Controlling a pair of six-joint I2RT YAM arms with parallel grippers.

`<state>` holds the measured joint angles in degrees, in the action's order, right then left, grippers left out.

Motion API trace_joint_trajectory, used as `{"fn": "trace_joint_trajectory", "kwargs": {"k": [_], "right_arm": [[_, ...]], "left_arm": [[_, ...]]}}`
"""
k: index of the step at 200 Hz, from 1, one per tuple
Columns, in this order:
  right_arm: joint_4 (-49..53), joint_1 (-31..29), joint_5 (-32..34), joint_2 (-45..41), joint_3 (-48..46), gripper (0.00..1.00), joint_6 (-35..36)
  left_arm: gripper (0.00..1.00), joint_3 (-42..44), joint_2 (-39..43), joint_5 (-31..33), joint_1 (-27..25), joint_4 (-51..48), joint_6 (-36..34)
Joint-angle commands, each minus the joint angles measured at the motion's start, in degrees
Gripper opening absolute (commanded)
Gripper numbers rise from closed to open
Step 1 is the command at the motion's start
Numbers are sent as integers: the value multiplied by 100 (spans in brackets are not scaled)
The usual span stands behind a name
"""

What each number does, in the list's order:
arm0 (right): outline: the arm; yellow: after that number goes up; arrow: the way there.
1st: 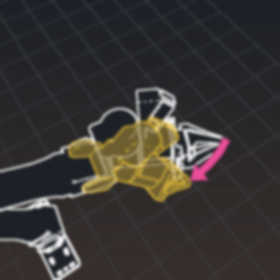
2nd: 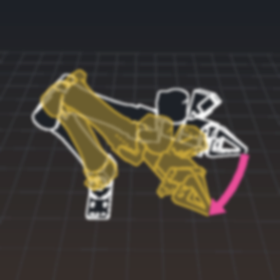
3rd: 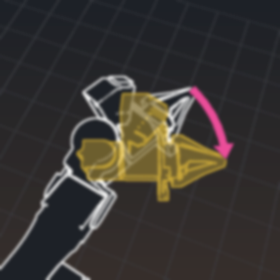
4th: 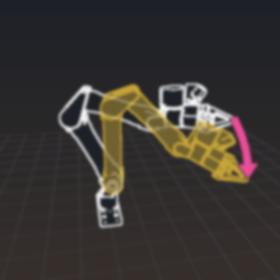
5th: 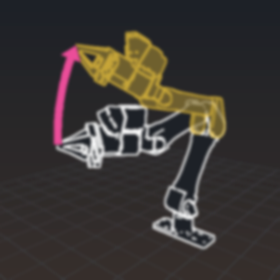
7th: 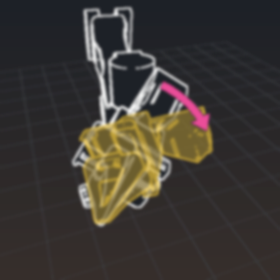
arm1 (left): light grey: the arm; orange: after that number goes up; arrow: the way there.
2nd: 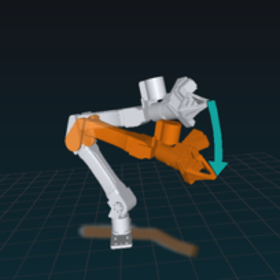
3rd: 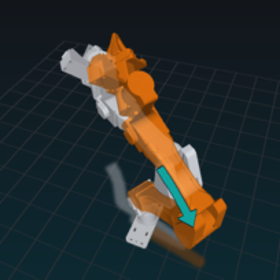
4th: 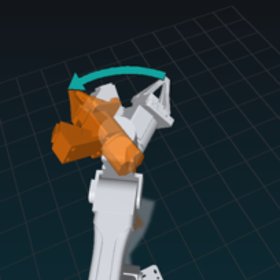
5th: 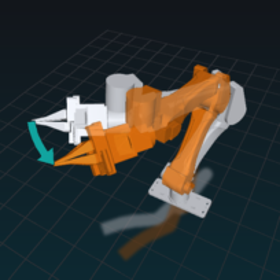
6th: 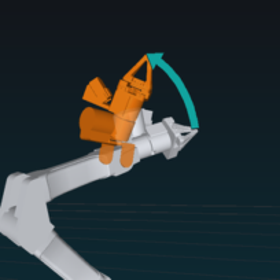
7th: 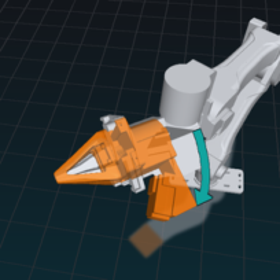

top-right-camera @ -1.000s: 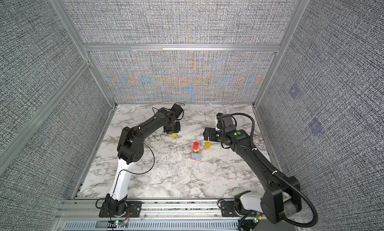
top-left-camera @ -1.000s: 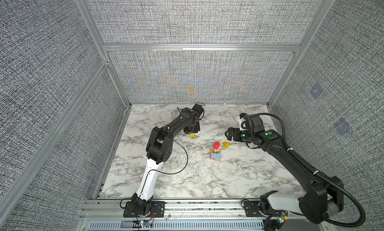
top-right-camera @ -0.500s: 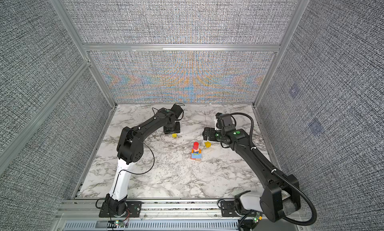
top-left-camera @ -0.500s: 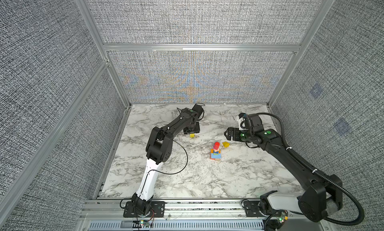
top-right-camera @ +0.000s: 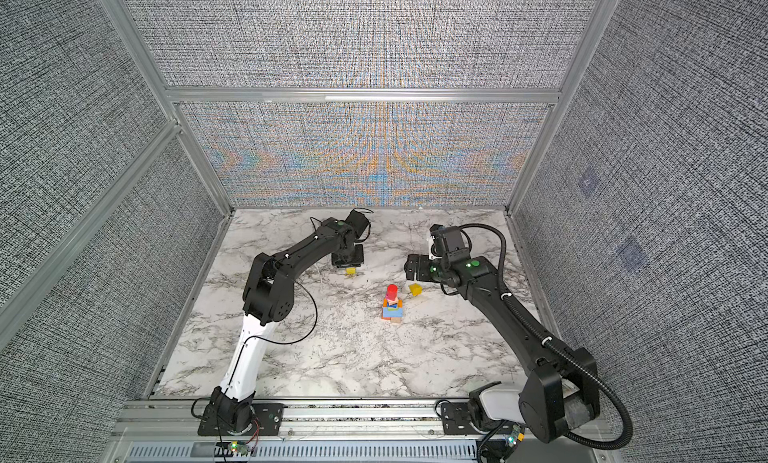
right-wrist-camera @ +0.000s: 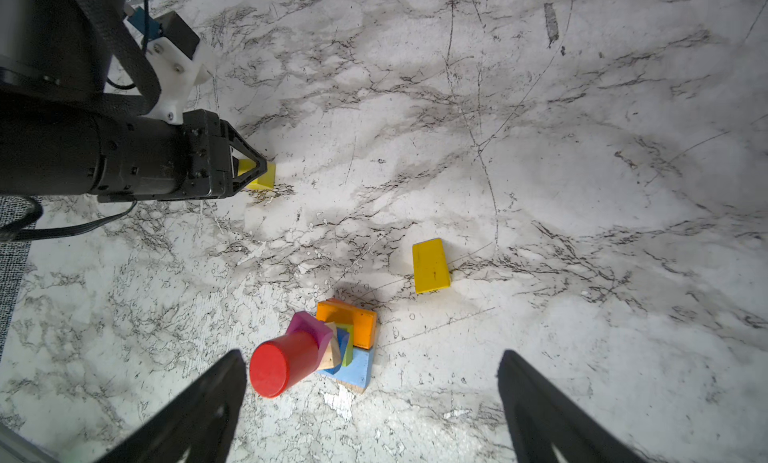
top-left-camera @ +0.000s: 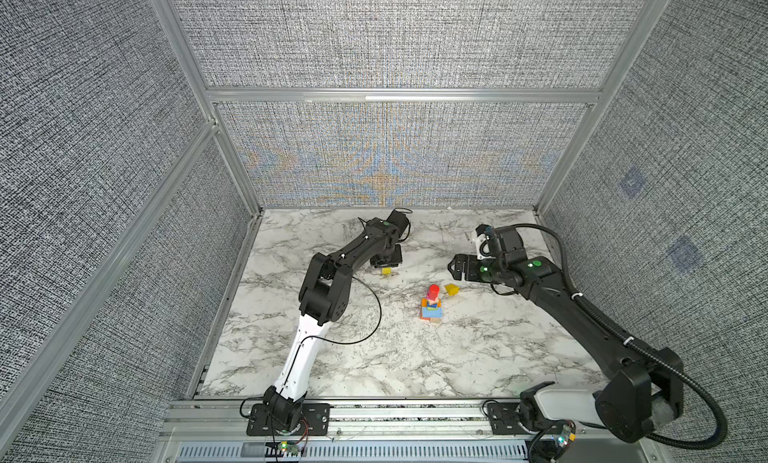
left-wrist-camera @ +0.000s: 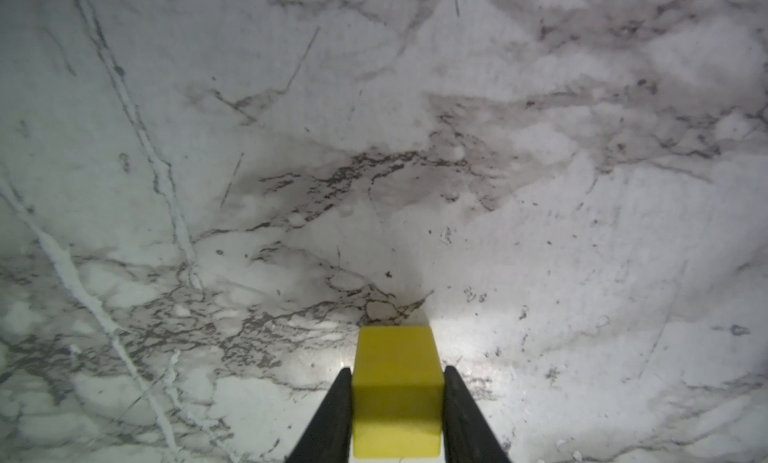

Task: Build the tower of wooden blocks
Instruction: 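Lift the yellow cube and carry it over the stack with the left gripper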

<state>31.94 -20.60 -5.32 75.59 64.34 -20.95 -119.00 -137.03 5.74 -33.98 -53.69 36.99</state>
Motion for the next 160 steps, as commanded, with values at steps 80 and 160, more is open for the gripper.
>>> {"fn": "trace_joint_trajectory", "kwargs": {"k": [80,160], "right_arm": [[207,12,-60,245,182,97,134],[426,178,-186,567,470,97,225]], "left_arm": [[26,-156,599,-313,-3,-336,-447],[25,-697,1327,-695,-224,-1210,-1289]]}}
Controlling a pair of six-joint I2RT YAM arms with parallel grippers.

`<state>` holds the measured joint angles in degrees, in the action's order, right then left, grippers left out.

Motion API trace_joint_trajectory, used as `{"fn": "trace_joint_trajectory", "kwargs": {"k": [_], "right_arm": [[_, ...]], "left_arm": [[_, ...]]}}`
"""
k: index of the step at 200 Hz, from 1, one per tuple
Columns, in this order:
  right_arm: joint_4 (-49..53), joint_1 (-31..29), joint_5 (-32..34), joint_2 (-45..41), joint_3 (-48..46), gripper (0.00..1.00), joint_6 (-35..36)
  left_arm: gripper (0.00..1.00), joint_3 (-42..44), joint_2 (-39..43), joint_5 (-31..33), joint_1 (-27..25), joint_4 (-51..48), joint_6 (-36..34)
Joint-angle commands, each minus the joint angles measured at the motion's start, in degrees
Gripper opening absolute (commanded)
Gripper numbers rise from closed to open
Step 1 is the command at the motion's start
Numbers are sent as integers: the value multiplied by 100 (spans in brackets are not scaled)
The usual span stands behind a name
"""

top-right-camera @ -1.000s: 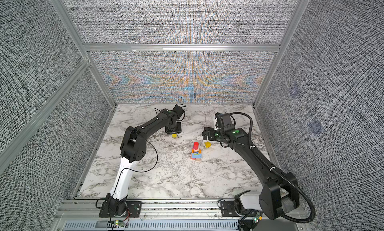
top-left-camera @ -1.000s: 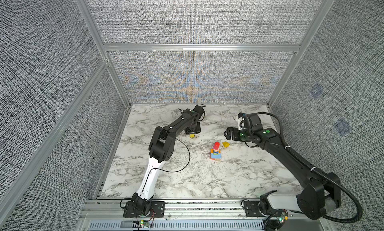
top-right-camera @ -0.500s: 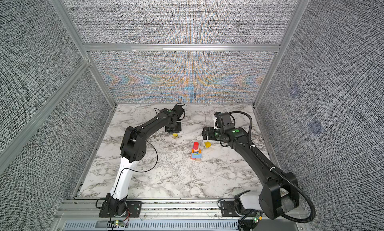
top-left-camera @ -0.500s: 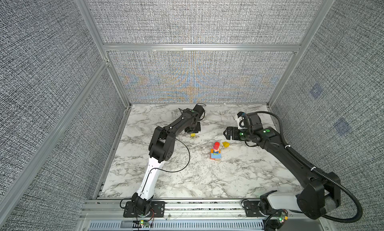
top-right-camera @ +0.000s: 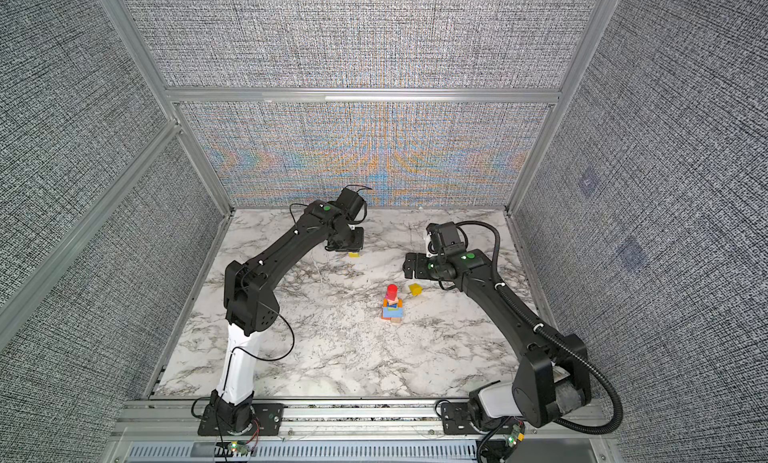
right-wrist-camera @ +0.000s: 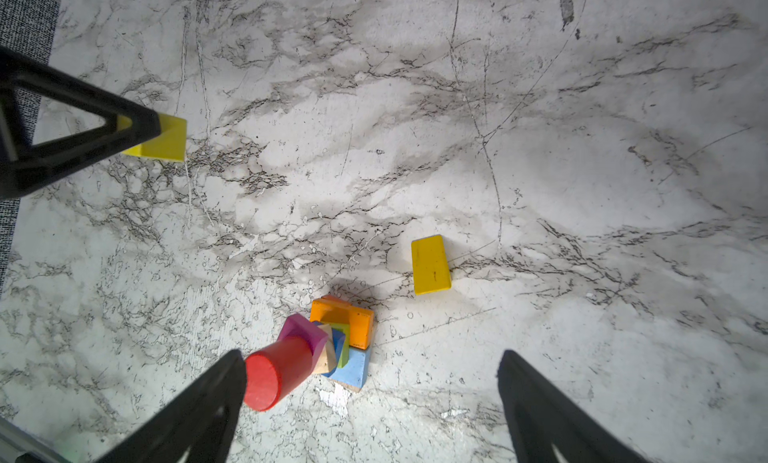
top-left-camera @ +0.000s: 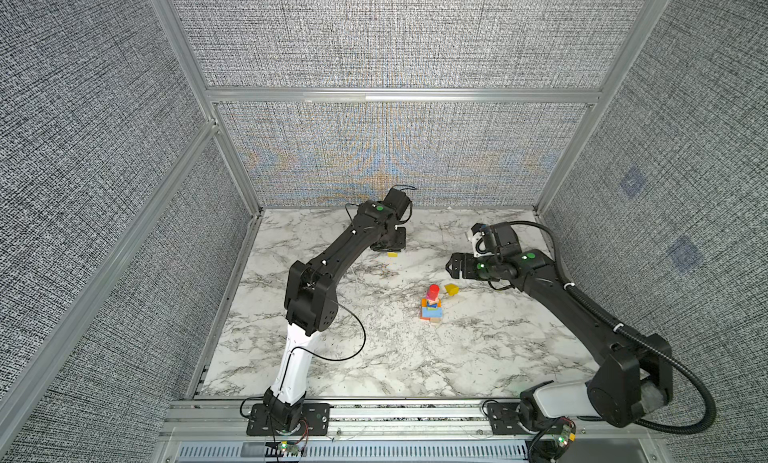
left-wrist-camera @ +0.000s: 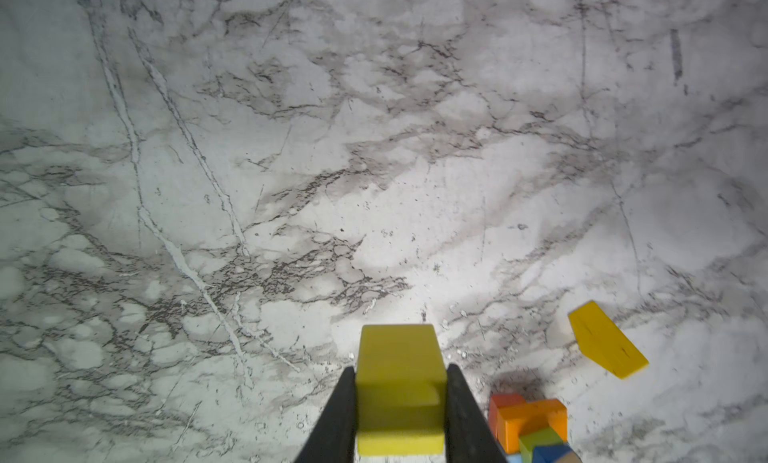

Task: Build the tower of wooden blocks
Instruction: 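Lift the yellow cube and carry it over the stack with the left gripper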

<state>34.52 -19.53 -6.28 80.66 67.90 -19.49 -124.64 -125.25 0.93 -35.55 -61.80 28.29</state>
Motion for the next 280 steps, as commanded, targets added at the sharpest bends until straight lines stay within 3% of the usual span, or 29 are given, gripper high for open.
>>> {"fn": "trace_joint_trajectory", "kwargs": {"k": [1,97,198,280], "right_arm": [[173,76,-91,57,116,97,82],[118,157,110,109,-71,97,41],[-154,413,200,170,-630,97,-38],[-233,538,154,142,-778,97,-34]], "left_arm": [[25,-141,158,-224,-75,-405,-429],[23,-1422,191,-547,-803,-1310,-1193],[23,-1053,517,-538,-1347,-1447,-1410],[23,-1131,192,-519,-1676,-1497,-1349]]}}
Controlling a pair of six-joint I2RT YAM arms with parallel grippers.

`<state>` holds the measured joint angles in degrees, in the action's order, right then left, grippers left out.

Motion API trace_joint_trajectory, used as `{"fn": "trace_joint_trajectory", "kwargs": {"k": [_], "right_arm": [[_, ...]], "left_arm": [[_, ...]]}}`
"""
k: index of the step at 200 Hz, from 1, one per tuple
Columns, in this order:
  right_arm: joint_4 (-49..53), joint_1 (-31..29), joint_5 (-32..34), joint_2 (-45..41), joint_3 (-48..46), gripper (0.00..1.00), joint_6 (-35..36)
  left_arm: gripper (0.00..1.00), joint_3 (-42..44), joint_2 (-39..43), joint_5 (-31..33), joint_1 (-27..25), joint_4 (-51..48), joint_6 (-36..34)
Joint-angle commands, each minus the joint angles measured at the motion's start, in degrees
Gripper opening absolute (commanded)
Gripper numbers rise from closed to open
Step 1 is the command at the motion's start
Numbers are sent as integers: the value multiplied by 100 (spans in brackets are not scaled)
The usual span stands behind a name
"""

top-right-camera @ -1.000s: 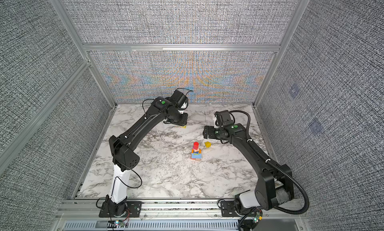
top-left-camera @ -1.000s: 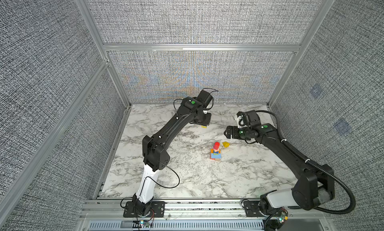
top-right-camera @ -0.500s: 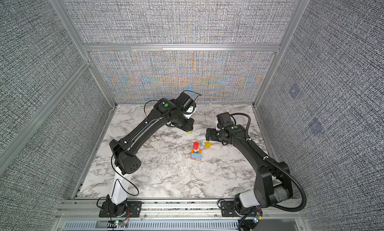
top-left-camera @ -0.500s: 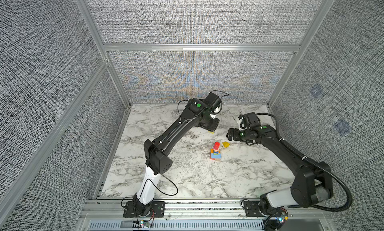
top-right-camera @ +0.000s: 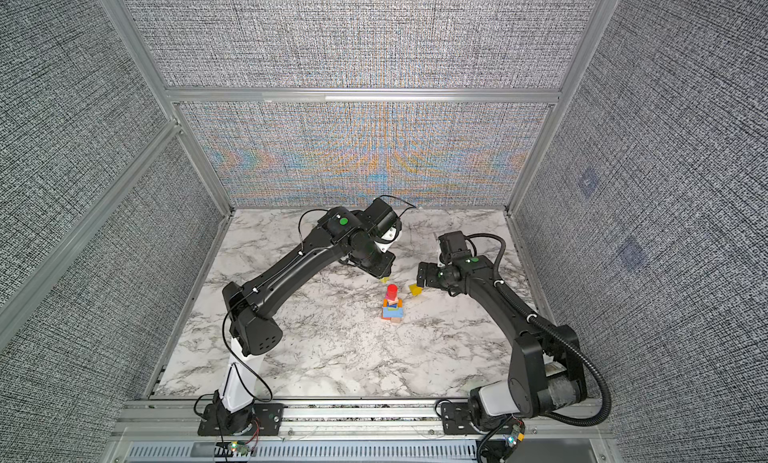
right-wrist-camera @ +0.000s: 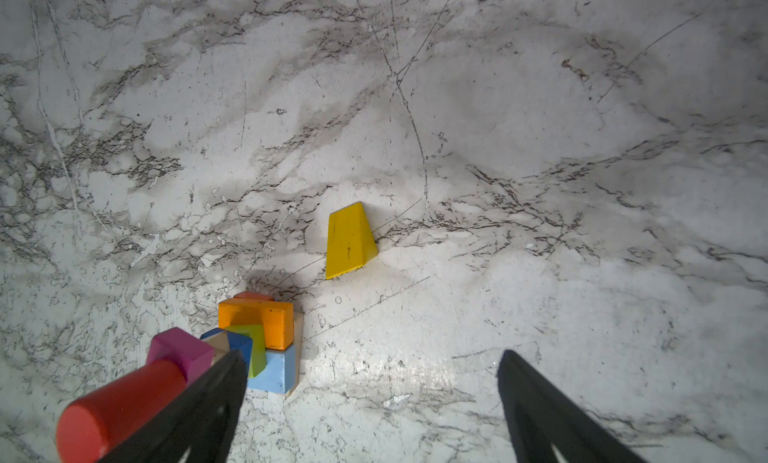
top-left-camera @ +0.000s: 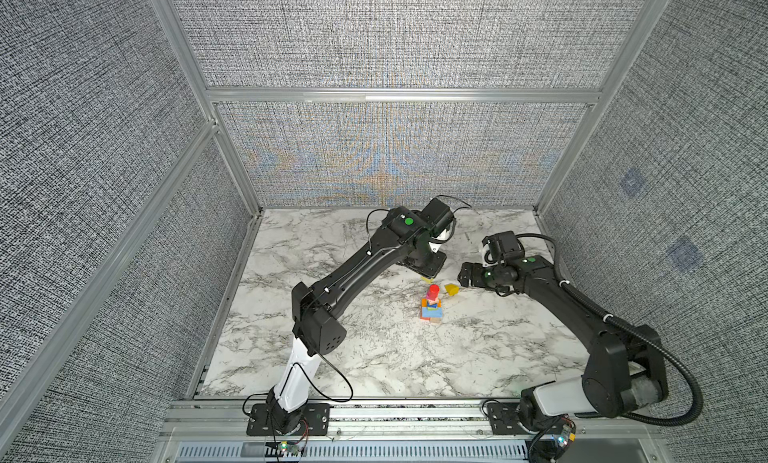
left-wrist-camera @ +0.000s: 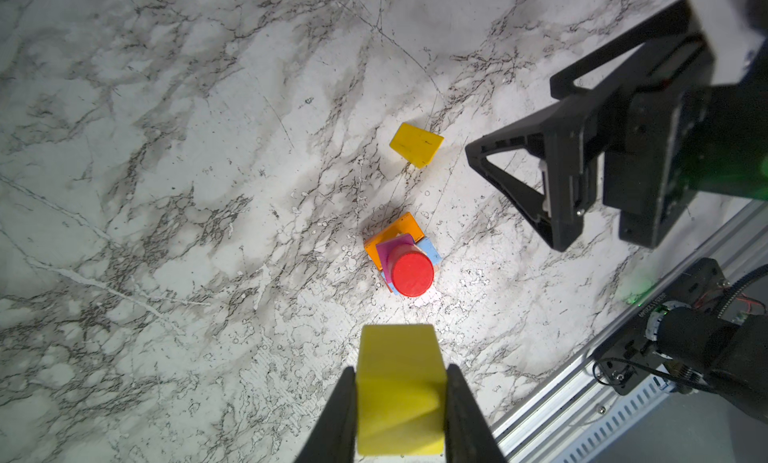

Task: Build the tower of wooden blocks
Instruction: 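Lift the yellow cube and carry it over the stack with the left gripper, then lower the yellow cube onto the red cylinder with the left gripper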

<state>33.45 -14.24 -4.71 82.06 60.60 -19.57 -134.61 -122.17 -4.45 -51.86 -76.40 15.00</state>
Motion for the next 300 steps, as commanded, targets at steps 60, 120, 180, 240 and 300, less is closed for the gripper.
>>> {"fn": "trace_joint_trajectory", "kwargs": {"k": [60,120,180,240,300], "right_arm": [[-243,29,-46,11,-204,97,-51],[-299,43,-87,74,-223,97,-54],[-330,43,-109,109,-237,97,-55],[-340,44,-140,108,-250,97,-55],[-331,44,-144,82,-249,97,-47]], "left_arm": [[22,-664,-594,164,-185,-314,-51],[21,-663,-702,214,-204,-409,-114],[21,-650,-824,181,-202,-358,-99],[21,-646,-923,174,-203,-287,-86],[21,-676,-981,197,-211,-225,-116]]}}
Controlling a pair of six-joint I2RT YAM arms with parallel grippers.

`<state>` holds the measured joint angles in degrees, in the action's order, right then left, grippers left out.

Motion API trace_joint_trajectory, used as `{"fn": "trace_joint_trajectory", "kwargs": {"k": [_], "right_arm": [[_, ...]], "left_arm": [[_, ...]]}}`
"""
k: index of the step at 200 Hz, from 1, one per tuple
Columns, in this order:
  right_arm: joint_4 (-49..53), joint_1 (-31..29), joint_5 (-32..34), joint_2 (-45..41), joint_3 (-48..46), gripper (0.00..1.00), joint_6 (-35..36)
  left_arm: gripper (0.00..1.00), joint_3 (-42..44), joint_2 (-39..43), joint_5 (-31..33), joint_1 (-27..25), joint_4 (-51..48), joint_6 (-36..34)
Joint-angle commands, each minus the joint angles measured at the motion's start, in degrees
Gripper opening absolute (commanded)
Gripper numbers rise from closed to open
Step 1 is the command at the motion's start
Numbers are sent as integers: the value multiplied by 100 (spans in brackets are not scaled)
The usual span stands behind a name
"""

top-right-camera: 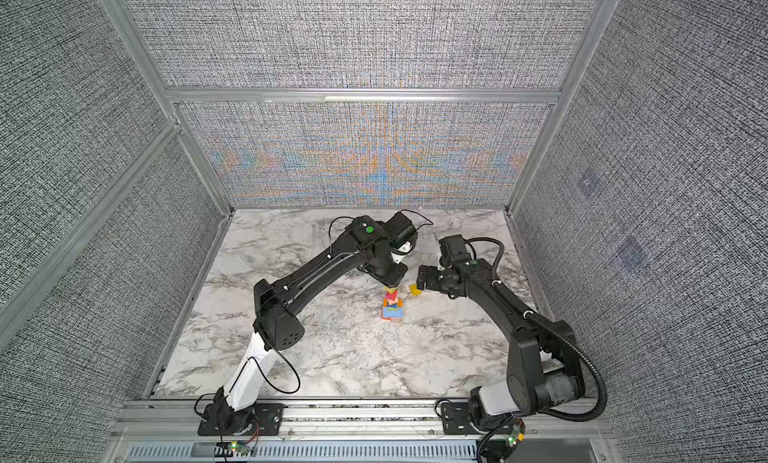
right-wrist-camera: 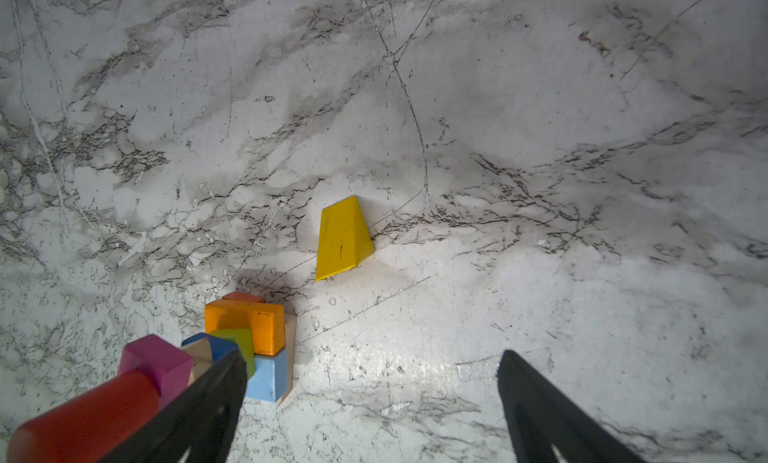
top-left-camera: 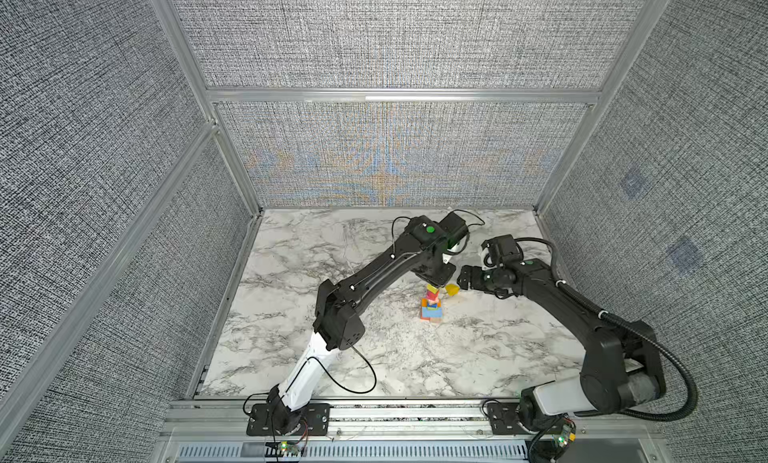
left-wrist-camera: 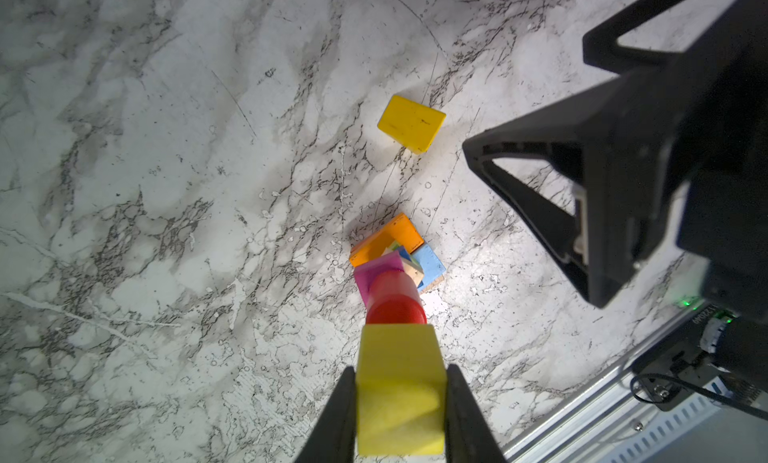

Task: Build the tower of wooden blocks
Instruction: 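Lower the yellow cube onto the red cylinder with the left gripper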

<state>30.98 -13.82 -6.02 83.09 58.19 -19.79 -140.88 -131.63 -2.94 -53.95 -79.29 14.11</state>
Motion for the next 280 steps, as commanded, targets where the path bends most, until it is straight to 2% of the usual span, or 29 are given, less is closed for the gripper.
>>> {"fn": "trace_joint_trajectory", "kwargs": {"k": [1,119,189,280], "right_arm": [[-84,2,-13,-21,-9,97,-29],[-89,3,-22,-38,-27,97,-18],[-101,3,-22,-40,-36,97,-19],[-109,2,-13,-49,-54,97,-27]], "left_arm": [[21,-47,-32,47,3,63,-33],[21,-80,-125,36,7,120,-40],[34,-82,-148,50,1,115,-45],[58,-89,-72,143,7,126,-62]]}}
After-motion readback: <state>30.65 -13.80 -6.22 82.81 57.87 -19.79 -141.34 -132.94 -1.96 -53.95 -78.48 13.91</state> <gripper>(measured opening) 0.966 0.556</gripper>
